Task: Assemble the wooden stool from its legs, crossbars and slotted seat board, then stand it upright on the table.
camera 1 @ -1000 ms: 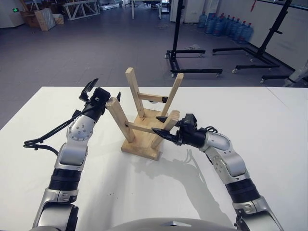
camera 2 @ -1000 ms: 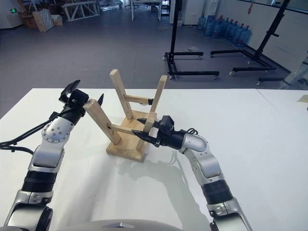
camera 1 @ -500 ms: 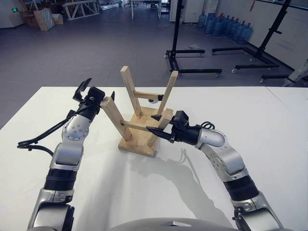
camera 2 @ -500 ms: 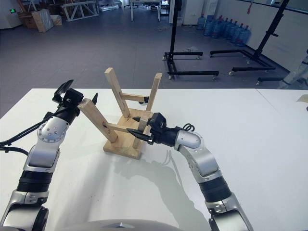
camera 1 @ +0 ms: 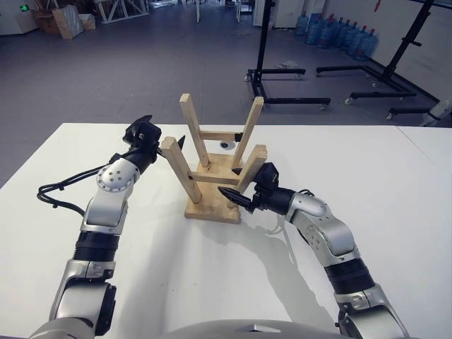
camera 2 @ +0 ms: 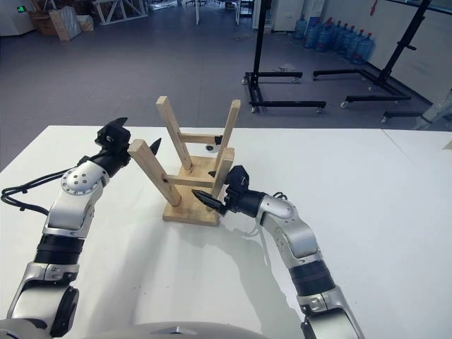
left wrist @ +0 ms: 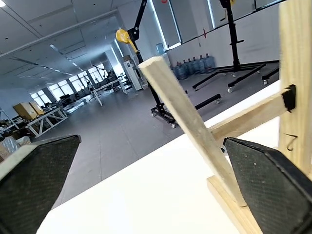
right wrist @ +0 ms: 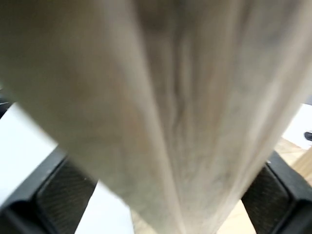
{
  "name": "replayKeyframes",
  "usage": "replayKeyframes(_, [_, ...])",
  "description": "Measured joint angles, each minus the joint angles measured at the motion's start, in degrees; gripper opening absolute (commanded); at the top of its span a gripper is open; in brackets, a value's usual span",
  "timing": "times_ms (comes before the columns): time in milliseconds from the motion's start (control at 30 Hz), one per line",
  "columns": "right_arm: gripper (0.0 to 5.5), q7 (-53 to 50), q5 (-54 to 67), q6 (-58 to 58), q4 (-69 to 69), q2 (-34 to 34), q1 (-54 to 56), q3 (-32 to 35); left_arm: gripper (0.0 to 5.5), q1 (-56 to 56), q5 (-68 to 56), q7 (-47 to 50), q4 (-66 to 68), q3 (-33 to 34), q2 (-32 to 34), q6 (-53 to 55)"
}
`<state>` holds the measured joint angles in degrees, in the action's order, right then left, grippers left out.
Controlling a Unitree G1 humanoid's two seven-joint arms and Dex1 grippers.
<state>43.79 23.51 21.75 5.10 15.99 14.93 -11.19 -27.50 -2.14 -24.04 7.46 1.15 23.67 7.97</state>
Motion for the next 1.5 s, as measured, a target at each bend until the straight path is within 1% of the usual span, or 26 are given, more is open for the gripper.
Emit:
replayKeyframes(100, [4.36,1.76,0.7,1.08,0.67,1.16,0.11,0.19,5.4,-4.46,-2.82,-0.99,3.03,3.63,1.16,-1.84])
replayKeyframes(200, [4.36,2.18,0.52,0.83,-0.14,2.94,0.36,2.24,5.4,-6.79,-6.09,-1.97,5.17,7.82,3.28,-1.64])
replayKeyframes(333, [4.36,2.37,0.0,0.57,-0.73,4.02,0.95,3.77,5.4,-6.66,-7.67,-3.65,6.75,8.52,3.84,-0.9])
replayKeyframes(400, [4.36,3.56,0.17,0.68,0.17,5.27,0.89,4.18,5.4,-6.65,-10.12,-4.5,7.31,11.15,4.77,0.9])
replayKeyframes(467, [4.36,7.51,1.87,1.03,3.94,10.36,-1.85,6.39,5.4,-6.73,-16.75,-7.19,8.04,18.3,9.71,6.68])
replayKeyframes(567, [4.36,15.07,4.38,1.22,7.98,18.0,-10.56,9.37,5.4,-9.52,-25.81,-11.83,13.29,28.23,18.3,13.94])
replayKeyframes(633, [4.36,18.96,5.51,0.36,8.33,22.52,-15.49,13.55,5.4,-9.98,-34.47,-20.84,13.1,33.23,24.88,22.03])
replayKeyframes(667, [4.36,19.18,5.67,-0.58,7.17,23.51,-15.65,15.34,5.4,-8.02,-37.32,-25.17,10.26,34.14,27.15,24.54])
replayKeyframes(700, [4.36,18.07,5.34,-3.14,4.43,24.0,-14.81,18.12,5.4,-2.82,-41.03,-31.66,3.78,34.67,29.33,27.8])
replayKeyframes(733, [4.36,16.41,4.39,-4.67,2.52,23.69,-13.4,19.29,5.4,1.15,-42.93,-34.44,-0.83,34.61,29.58,29.42])
replayKeyframes(800, [4.36,9.94,1.85,-10.0,-1.88,19.28,-7.35,20.19,5.4,11.1,-47.95,-37.34,-13.0,32.42,27.16,33.55])
replayKeyframes(833, [4.36,6.18,0.55,-13.24,-3.67,14.86,-3.33,19.36,5.4,14.64,-51.45,-36.65,-19.44,29.54,23.63,35.83])
replayKeyframes(867, [4.36,4.02,-0.64,-15.44,-4.83,11.56,-0.62,17.78,5.4,15.73,-52.48,-34.94,-22.77,26.92,20.79,36.5])
replayKeyframes(933, [4.36,1.06,-3.99,-20.2,-8.72,6.74,2.84,14.72,5.4,15.75,-51.29,-28.53,-24.96,23.17,16.43,36.36])
replayKeyframes(1000, [4.36,0.02,-6.92,-24.25,-13.61,3.94,5.29,12.2,5.4,15.76,-48.23,-22.47,-25.34,19.92,12.43,34.94])
replayKeyframes(1067, [4.36,0.97,-7.8,-26.84,-17.63,1.67,6.66,9.78,5.4,15.72,-44.48,-17.84,-25.04,17.05,9.3,32.73])
replayKeyframes(1133, [4.36,3.21,-7.65,-27.55,-18.77,0.2,6.75,8.09,5.4,15.37,-41.98,-15.03,-23.74,14.79,7.04,30.96])
replayKeyframes(1200, [4.36,5.69,-5.17,-26.72,-16.74,-0.45,5.97,7.22,5.4,13.91,-40.37,-13.04,-22.36,13.19,5.12,29.77])
replayKeyframes(1300, [4.36,8.53,-0.94,-23.0,-7.5,-1.96,1.5,3.59,5.4,10.28,-38.94,-9.59,-19.84,11.71,1.44,27.64])
replayKeyframes(1433, [4.36,4.28,-2.83,-18.03,3.36,-3.3,-1.33,-2.17,5.4,5.64,-35.87,-9.02,-13.09,10.01,-0.82,24.46])
replayKeyframes(1500, [4.36,2.51,-3.02,-14.34,9.95,-2.92,-1.44,-3.27,5.4,3.54,-35.19,-9.72,-9.46,9.65,-1.35,22.99])
